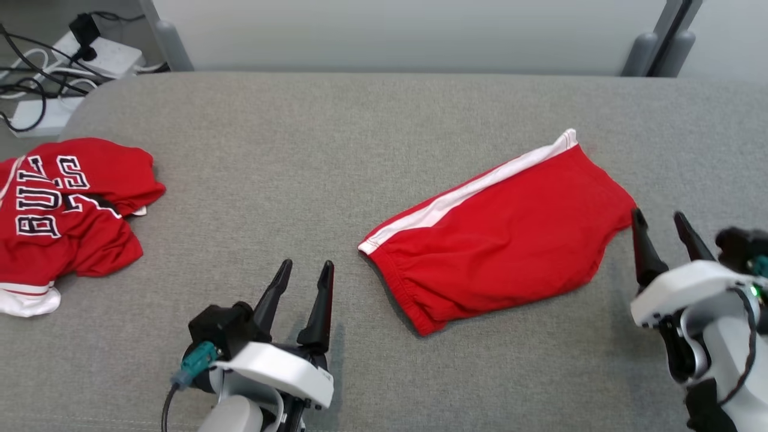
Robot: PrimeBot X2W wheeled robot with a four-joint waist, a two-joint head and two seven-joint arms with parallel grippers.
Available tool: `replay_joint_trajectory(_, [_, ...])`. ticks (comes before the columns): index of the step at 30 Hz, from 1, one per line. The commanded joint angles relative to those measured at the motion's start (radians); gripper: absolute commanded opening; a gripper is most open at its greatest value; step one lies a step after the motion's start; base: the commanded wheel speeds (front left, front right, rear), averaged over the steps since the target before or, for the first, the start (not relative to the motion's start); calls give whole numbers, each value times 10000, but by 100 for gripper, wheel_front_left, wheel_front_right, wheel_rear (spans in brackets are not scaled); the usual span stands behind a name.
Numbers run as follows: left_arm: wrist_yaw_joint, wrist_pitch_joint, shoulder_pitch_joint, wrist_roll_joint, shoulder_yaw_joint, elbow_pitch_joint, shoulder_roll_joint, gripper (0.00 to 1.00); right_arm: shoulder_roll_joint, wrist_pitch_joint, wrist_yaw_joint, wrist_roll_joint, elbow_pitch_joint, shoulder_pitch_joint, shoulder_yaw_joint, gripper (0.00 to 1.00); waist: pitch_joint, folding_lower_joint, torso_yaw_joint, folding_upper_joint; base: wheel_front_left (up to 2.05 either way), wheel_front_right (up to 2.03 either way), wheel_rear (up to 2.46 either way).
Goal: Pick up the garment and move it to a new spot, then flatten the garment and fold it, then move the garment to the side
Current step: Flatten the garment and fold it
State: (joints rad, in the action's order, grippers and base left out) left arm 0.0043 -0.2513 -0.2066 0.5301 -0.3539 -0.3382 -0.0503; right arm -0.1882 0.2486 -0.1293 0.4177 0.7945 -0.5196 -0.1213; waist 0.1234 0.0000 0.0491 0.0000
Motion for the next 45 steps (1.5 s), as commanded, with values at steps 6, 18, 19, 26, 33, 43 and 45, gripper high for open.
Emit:
replay_joint_trajectory(6, [86, -104, 570, -1141, 526, 1316, -10, 100, 316, 131, -14, 287, 70, 568, 956, 100, -337, 0, 306, 0, 0, 0, 0])
replay_joint_trajectory(18, [963, -104, 1033, -2571, -340, 2667, -1, 100, -121, -51, -14, 2712, 2312, -558, 1355, 100, 108, 0, 1222, 0, 0, 0, 0])
replay_joint_trajectory(19, [1009, -104, 1027, -2633, -401, 2666, -1, 100, -229, -101, -14, 2775, 2479, -671, 1328, 100, 185, 0, 1329, 0, 0, 0, 0])
replay_joint_trajectory(26, [1053, -104, 939, -2676, -818, 2472, 0, 100, -668, -186, -14, 3189, 3436, -1445, 1322, 100, 674, 0, 1892, 0, 0, 0, 0])
replay_joint_trajectory(33, [986, -105, 637, -2766, -1149, 2345, 0, 100, -875, -526, -14, 3651, 4170, -1927, 1377, 100, 953, 0, 2263, 0, 0, 0, 0])
replay_joint_trajectory(43, [963, -105, 409, -2909, -1101, 2305, 1, 100, -868, -611, -14, 4117, 4396, -2334, 1402, 0, 1097, 0, 2249, 0, 0, 0, 0])
replay_joint_trajectory(45, [930, -105, 440, -2909, -1116, 2282, 1, 100, -805, -461, -14, 4282, 4269, -2230, 1446, 0, 1052, 0, 2137, 0, 0, 0, 0])
